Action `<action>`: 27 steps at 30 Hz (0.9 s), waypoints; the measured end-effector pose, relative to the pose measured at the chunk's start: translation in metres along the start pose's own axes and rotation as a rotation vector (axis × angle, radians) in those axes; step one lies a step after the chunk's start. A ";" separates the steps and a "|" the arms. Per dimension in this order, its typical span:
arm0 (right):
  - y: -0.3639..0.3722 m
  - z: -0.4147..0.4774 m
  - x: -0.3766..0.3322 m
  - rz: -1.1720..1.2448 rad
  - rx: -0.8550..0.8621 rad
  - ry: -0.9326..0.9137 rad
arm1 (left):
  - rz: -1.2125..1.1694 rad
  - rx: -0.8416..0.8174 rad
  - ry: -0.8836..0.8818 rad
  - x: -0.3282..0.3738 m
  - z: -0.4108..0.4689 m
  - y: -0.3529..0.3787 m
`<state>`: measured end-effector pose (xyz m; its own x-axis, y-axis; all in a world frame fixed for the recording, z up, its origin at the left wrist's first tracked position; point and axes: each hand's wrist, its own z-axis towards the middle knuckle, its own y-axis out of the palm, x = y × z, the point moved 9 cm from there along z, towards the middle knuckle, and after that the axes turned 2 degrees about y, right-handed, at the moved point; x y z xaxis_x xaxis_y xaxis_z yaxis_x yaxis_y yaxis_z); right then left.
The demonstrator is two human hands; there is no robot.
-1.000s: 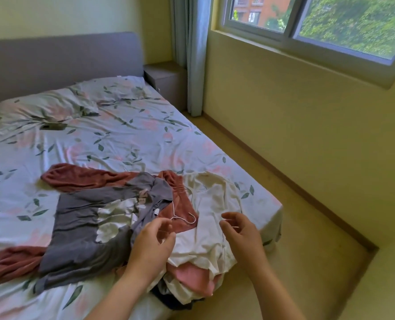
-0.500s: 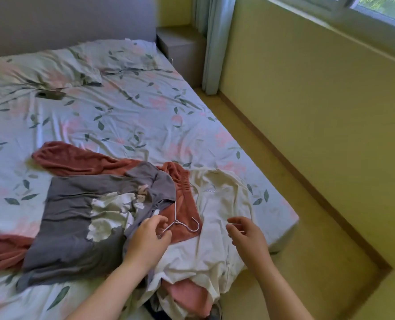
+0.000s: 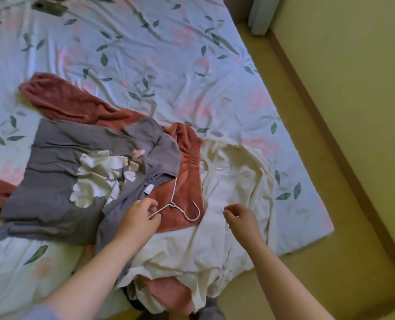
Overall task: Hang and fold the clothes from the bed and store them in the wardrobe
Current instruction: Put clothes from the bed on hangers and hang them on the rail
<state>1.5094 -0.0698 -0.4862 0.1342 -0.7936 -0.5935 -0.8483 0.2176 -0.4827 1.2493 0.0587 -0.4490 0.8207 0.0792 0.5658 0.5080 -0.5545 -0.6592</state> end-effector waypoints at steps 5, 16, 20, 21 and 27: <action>0.044 0.049 0.027 -0.049 -0.049 0.027 | 0.054 -0.002 -0.019 -0.023 0.041 0.031; 0.122 0.097 0.066 -0.208 -0.119 -0.013 | 0.265 -0.087 -0.100 -0.079 0.070 0.084; 0.125 0.107 0.071 -0.337 -0.156 -0.040 | 0.262 -0.082 -0.094 -0.081 0.079 0.082; 0.124 0.108 0.069 -0.345 -0.162 -0.064 | 0.241 -0.073 -0.091 -0.080 0.081 0.081; 0.106 0.095 0.053 -0.189 -0.046 -0.272 | 0.168 0.019 -0.034 -0.073 0.087 0.072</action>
<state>1.4756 -0.0347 -0.6296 0.4181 -0.6356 -0.6490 -0.8165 0.0502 -0.5752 1.2488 0.0855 -0.5805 0.9026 0.0153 0.4302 0.3679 -0.5465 -0.7524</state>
